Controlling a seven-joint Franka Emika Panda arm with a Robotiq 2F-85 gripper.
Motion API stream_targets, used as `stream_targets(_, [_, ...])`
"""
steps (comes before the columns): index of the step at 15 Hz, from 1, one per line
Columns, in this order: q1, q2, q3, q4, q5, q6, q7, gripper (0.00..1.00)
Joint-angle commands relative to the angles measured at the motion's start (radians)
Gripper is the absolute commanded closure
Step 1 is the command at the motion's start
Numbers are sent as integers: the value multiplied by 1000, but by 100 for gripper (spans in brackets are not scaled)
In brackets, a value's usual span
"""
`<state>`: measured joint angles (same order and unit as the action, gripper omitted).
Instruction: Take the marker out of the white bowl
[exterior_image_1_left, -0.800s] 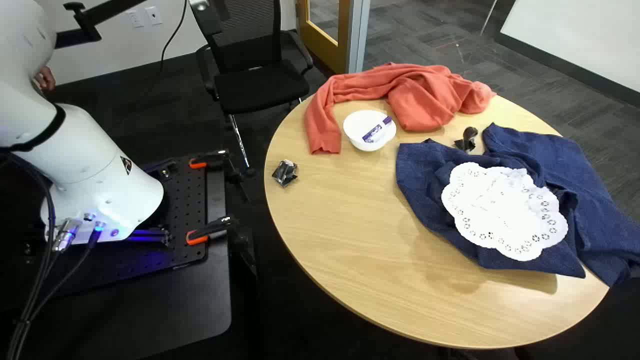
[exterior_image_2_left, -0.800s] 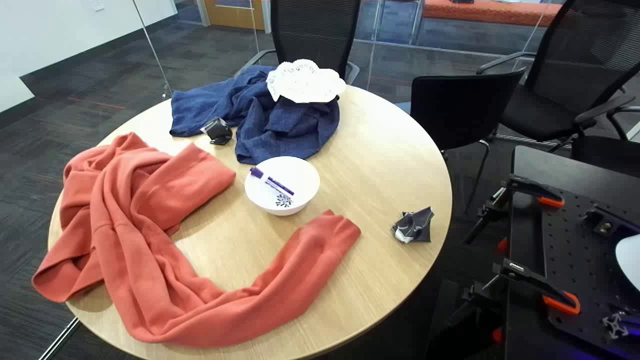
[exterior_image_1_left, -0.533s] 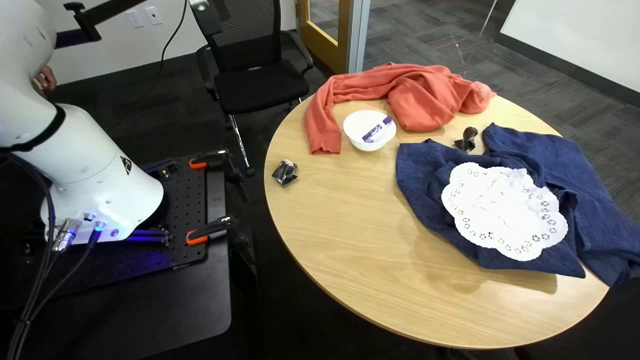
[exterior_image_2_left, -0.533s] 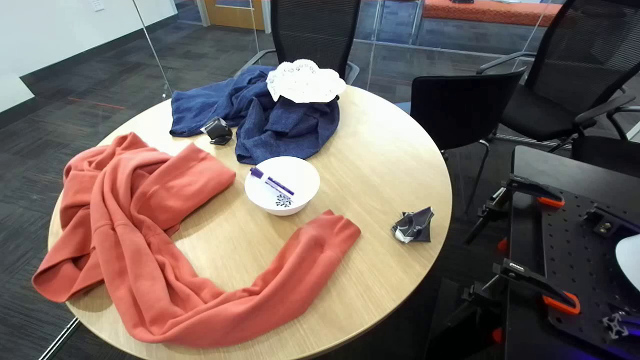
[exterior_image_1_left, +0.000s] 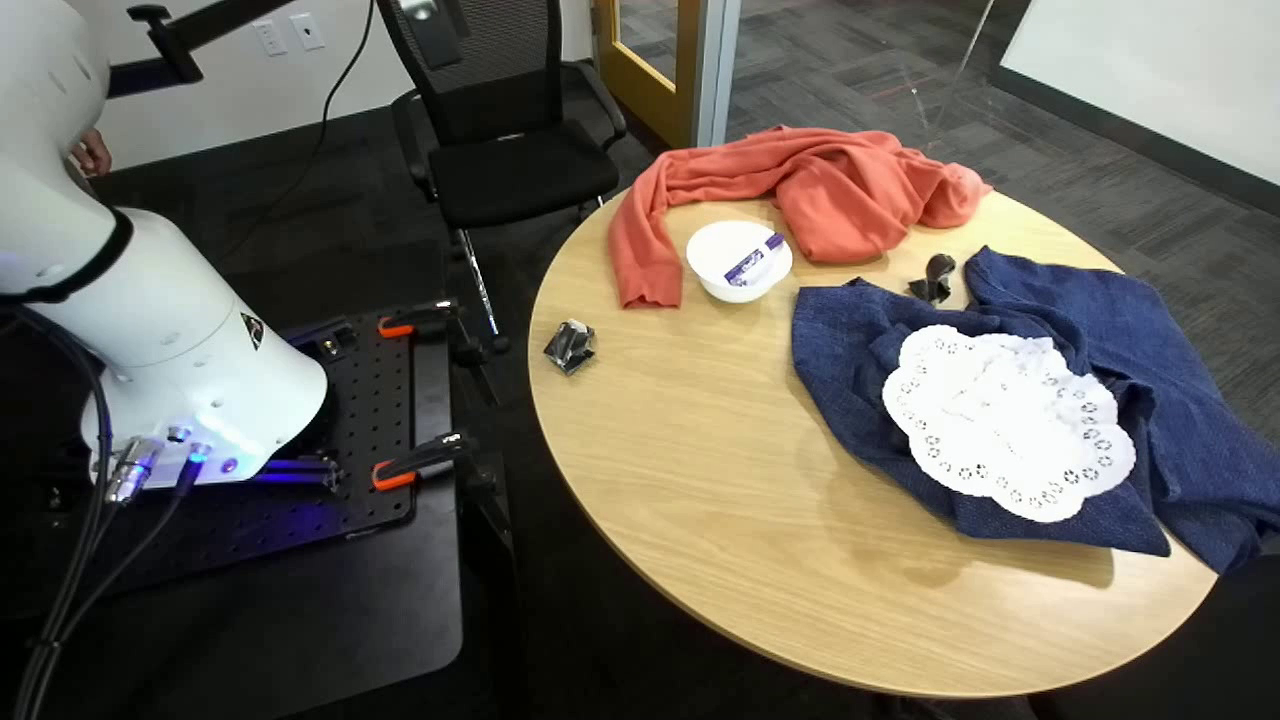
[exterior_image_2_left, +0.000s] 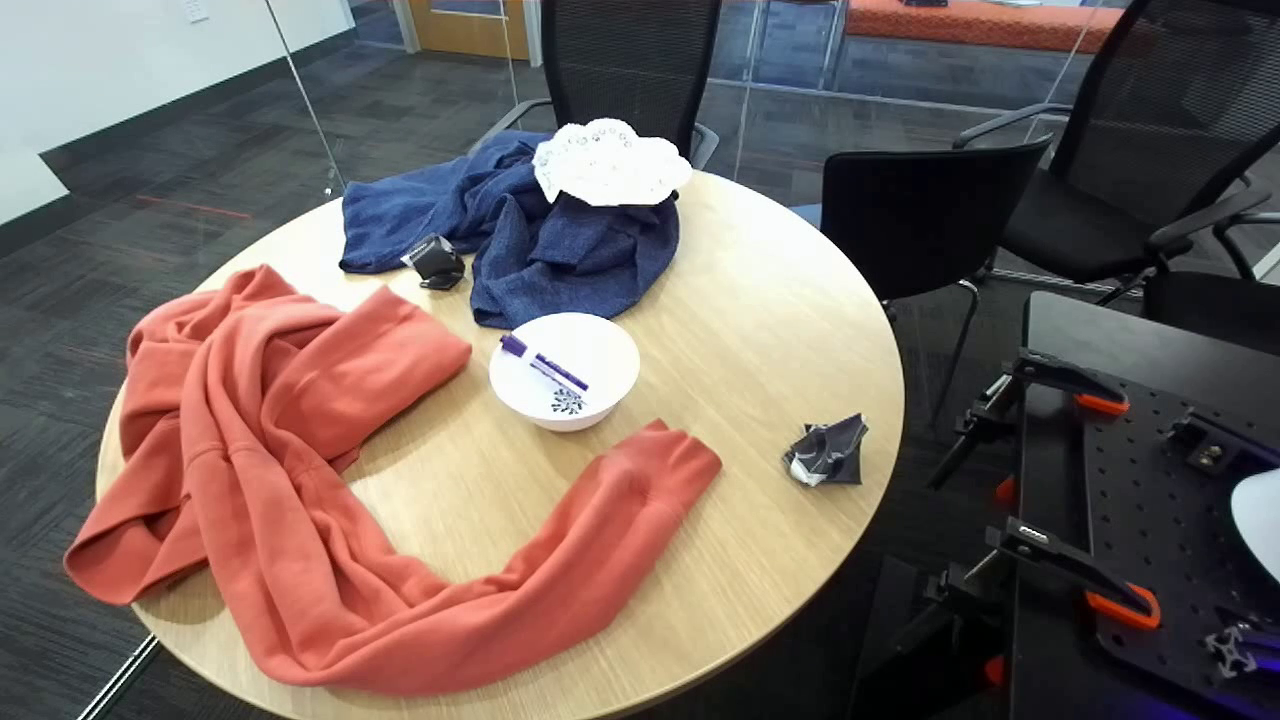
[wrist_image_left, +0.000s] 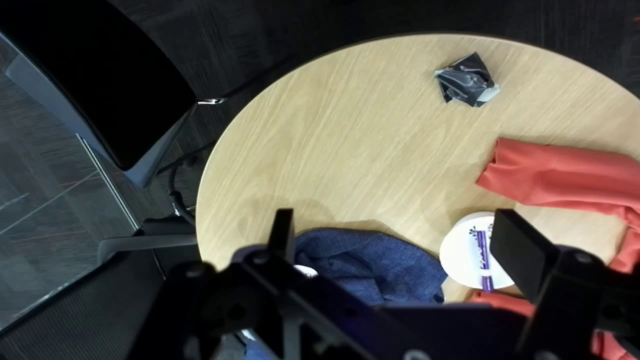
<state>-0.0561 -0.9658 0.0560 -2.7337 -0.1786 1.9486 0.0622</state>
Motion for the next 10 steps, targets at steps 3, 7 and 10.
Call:
stream_targets(3, [66,165,-4,19,36,146,-14,0])
stream_targets(7, [88,308,31,27,21,305,2,0])
stream_targets(10, [99,438,63,51,16,406,17,0])
